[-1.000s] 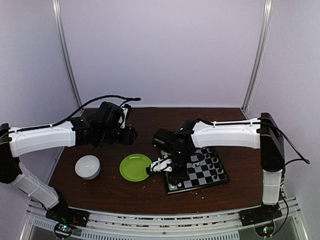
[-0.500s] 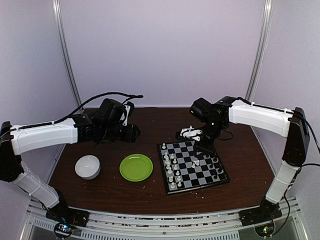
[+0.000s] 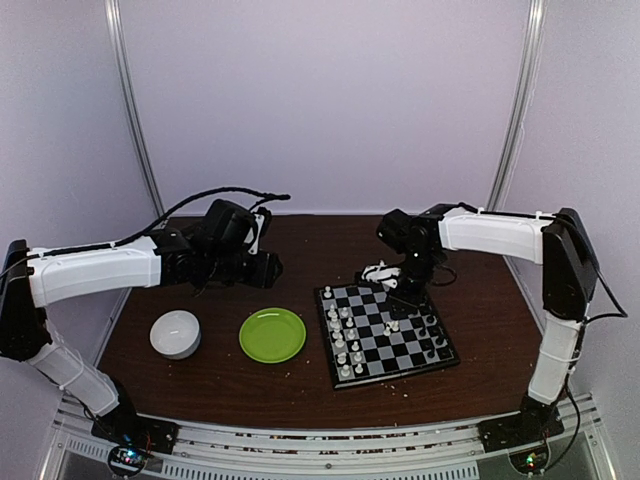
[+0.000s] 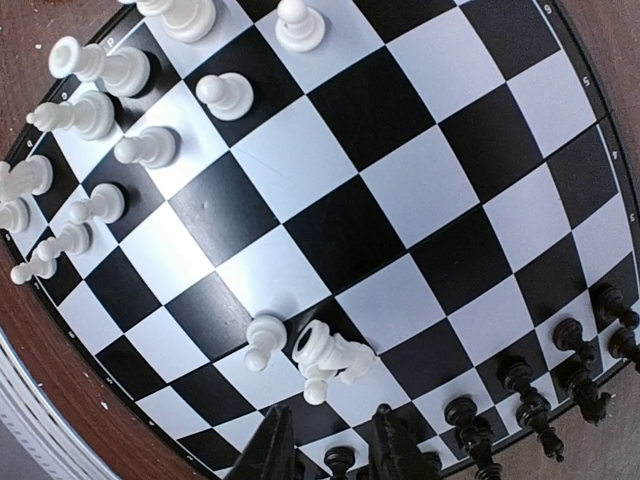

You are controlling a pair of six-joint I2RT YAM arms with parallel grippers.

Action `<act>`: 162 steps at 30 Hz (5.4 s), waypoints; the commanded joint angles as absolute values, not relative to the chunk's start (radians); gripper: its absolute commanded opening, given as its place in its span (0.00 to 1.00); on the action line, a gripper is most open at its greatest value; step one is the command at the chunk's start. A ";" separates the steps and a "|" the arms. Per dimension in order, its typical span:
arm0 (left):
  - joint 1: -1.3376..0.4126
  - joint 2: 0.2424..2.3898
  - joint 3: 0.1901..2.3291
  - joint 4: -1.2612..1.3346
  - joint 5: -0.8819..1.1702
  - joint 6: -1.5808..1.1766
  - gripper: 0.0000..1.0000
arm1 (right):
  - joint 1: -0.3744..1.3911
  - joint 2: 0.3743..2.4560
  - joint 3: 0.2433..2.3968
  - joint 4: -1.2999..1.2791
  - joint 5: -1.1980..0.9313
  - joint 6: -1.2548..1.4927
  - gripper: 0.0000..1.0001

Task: Set up the chess pieces on the board
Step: Pick up the pawn from the chessboard, then place the pawn at b2.

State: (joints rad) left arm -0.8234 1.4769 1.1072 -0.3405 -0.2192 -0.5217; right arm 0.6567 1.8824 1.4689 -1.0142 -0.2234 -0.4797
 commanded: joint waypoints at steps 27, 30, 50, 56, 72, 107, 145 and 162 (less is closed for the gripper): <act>-0.818 1.497 1.138 -0.316 -0.201 -0.514 0.51 | 0.657 1.936 1.433 -1.008 -0.257 -0.467 0.17; -0.818 1.495 1.135 -0.316 -0.201 -0.515 0.51 | 0.657 1.937 1.429 -1.006 -0.258 -0.466 0.17; -0.818 1.482 1.117 -0.307 -0.194 -0.523 0.51 | 0.659 1.933 1.411 -1.005 -0.257 -0.457 0.14; -0.818 1.474 1.109 -0.305 -0.197 -0.527 0.51 | 0.663 1.914 1.411 -1.018 -0.262 -0.457 0.10; -0.818 1.473 1.105 -0.295 -0.190 -0.529 0.51 | 0.686 1.797 1.434 -1.114 -0.328 -0.472 0.07; -0.818 1.432 1.056 -0.313 -0.260 -0.499 0.51 | 0.772 2.354 2.221 -1.254 -0.199 -0.453 0.08; -0.818 1.468 1.071 -0.313 -0.253 -0.493 0.51 | 0.770 2.444 2.277 -1.238 -0.143 -0.442 0.11; -0.818 1.465 1.065 -0.314 -0.252 -0.495 0.51 | 0.766 2.458 2.281 -1.233 -0.164 -0.436 0.17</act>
State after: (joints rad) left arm -0.8234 1.4609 1.0599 -0.3397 -0.2481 -0.5068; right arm 0.7681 2.4386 2.2532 -1.2366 -0.1604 -0.4435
